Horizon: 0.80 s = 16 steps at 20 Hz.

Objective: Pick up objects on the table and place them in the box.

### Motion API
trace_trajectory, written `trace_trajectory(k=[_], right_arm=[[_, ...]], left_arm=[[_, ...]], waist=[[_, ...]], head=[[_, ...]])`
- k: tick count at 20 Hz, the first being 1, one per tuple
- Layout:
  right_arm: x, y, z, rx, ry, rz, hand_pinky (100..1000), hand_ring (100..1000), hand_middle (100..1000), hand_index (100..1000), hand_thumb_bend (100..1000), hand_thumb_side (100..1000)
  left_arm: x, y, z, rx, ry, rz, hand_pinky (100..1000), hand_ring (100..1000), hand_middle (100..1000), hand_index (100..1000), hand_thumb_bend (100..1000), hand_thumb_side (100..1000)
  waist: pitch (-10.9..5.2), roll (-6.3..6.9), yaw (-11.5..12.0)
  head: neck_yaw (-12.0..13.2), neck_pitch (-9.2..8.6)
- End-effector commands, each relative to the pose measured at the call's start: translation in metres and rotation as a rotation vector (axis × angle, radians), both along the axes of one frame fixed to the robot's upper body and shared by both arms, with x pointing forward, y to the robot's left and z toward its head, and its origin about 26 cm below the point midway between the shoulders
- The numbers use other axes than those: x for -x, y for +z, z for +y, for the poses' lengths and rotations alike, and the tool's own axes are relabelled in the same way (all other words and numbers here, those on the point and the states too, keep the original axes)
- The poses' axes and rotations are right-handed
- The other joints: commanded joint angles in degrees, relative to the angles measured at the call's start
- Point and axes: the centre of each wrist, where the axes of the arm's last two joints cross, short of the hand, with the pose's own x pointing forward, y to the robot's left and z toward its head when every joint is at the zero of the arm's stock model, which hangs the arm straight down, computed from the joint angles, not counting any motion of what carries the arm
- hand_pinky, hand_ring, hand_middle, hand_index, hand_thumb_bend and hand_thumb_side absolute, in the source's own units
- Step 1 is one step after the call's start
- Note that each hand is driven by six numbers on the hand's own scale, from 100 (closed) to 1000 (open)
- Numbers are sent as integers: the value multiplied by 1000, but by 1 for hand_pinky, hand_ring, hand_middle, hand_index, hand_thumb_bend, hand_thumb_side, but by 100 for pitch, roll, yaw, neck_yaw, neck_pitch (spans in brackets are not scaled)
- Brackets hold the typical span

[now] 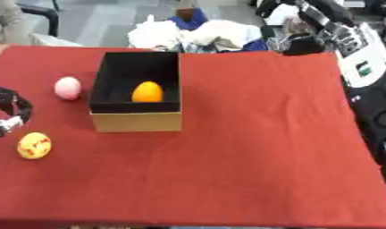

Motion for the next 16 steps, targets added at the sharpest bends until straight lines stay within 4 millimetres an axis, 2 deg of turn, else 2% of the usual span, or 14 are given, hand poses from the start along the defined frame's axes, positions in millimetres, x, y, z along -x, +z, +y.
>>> trace_trajectory(k=[1,4,7,10,16], right_arm=[[3,20,-10,56,25,-49,689,617,639,722,100,100],[3,20,-10,55,25,-48,689,617,638,721,100,100],[3,20,-10,57,26,-47,689,616,637,721,100,100],[3,20,-11,57,25,-46,689,616,636,721,100,100],[3,19,-12,58,24,-45,689,615,635,720,100,100]], left_arm=[[-3,12,1,-24,-9,-22,639,575,623,771,186,975],[-4,11,1,-32,-18,-13,643,578,628,776,222,974],[-4,10,1,-41,-31,1,655,589,645,794,294,914],[-3,10,0,-62,-63,22,672,603,660,811,325,859],[0,12,1,-123,-120,66,691,628,682,820,430,976]], waist=[[-61,14,-10],[-57,13,-16],[-54,14,-21],[-56,15,-22],[-58,18,-18]], head=[[21,29],[18,29],[18,29],[13,29],[17,29]])
